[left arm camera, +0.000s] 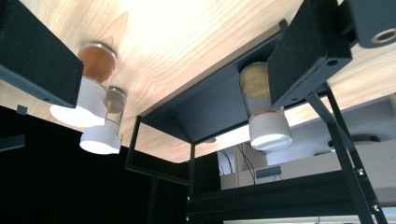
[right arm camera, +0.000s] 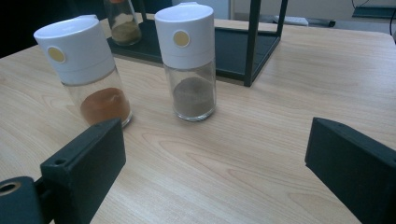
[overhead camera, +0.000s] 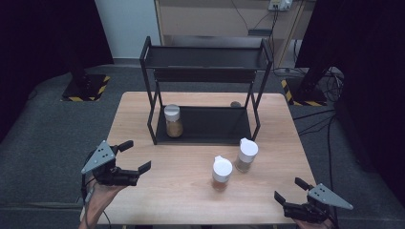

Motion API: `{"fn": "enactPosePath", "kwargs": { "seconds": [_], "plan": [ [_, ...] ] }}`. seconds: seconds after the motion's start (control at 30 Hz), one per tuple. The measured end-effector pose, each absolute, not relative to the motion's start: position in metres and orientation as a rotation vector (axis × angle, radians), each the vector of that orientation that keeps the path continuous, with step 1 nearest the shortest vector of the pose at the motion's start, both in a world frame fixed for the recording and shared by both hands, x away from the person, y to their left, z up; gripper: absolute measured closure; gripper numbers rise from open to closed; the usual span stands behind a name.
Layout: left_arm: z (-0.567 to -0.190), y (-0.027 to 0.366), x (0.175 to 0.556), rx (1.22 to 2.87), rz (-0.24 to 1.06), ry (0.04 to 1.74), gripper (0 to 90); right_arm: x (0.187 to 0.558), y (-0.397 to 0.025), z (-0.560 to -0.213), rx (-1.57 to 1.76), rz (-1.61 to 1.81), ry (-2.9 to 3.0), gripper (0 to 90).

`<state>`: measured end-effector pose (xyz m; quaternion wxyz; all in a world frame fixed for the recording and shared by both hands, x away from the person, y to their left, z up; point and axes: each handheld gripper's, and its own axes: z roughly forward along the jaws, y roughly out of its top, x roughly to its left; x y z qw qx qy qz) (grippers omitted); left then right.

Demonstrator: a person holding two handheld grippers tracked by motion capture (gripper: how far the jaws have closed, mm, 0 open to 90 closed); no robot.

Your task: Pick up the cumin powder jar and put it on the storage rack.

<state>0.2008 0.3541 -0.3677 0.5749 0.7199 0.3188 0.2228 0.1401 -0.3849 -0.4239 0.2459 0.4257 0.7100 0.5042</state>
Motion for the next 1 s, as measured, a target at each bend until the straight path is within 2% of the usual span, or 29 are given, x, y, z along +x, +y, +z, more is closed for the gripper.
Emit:
{"fn": "enactPosePath", "kwargs": {
  "seconds": [0.43,1.0],
  "plan": [
    [-0.39,0.355,0.186,1.718,0.534,0.784,3.2,0.14,-0.384,-0.424,1.161,1.372,1.94,5.3],
    [-0.428,0.366,0.167,1.672,0.519,0.836,3.3,0.141,-0.384,-0.423,1.163,1.367,1.947,5.3]
  ]
}}
